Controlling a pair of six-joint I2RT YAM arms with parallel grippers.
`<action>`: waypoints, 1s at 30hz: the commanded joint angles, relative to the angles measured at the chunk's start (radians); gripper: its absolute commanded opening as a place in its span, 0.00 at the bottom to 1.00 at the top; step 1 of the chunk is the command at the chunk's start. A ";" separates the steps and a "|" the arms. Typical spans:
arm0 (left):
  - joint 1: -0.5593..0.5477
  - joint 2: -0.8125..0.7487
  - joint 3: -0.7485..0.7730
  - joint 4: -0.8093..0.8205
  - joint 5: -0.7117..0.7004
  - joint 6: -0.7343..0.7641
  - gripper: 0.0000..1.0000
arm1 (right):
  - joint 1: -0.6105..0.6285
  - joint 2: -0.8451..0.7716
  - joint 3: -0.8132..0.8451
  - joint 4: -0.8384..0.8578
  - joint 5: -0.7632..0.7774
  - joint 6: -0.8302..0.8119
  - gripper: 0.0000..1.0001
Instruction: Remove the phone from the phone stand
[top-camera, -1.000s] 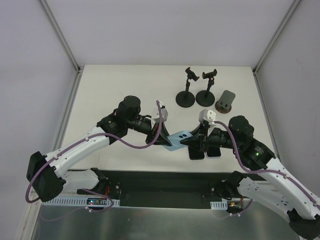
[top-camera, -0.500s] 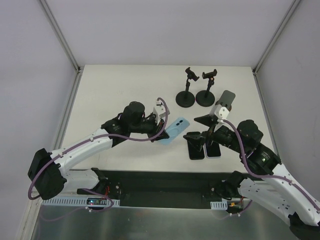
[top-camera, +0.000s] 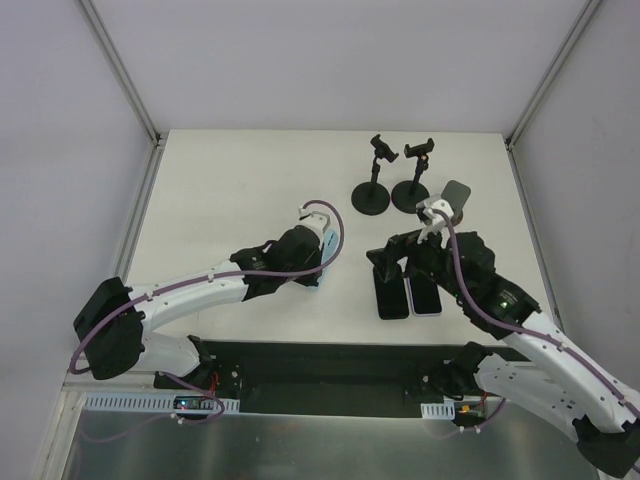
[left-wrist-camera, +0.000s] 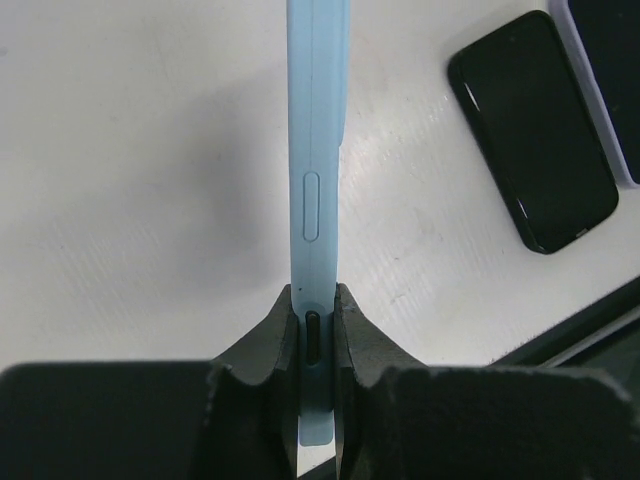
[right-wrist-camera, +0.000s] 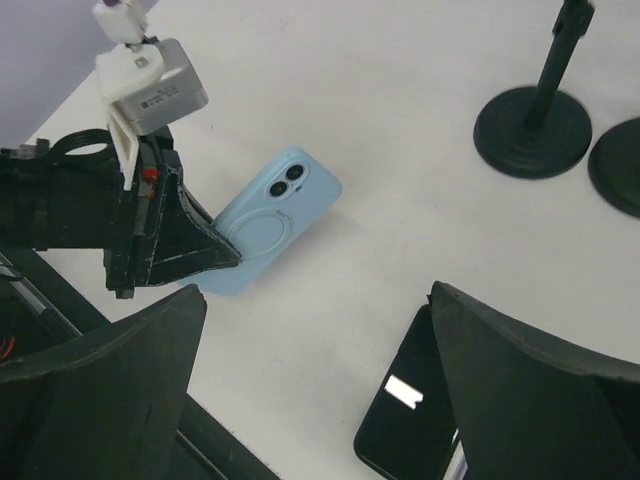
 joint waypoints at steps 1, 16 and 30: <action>-0.046 0.047 0.097 0.005 -0.149 -0.125 0.00 | 0.000 0.085 -0.026 0.044 0.038 0.236 0.96; -0.160 0.126 0.158 0.005 -0.194 -0.141 0.00 | 0.000 0.371 -0.068 0.266 -0.034 0.601 0.99; -0.198 0.126 0.166 0.005 -0.215 -0.128 0.00 | -0.001 0.487 -0.097 0.387 -0.014 0.690 0.82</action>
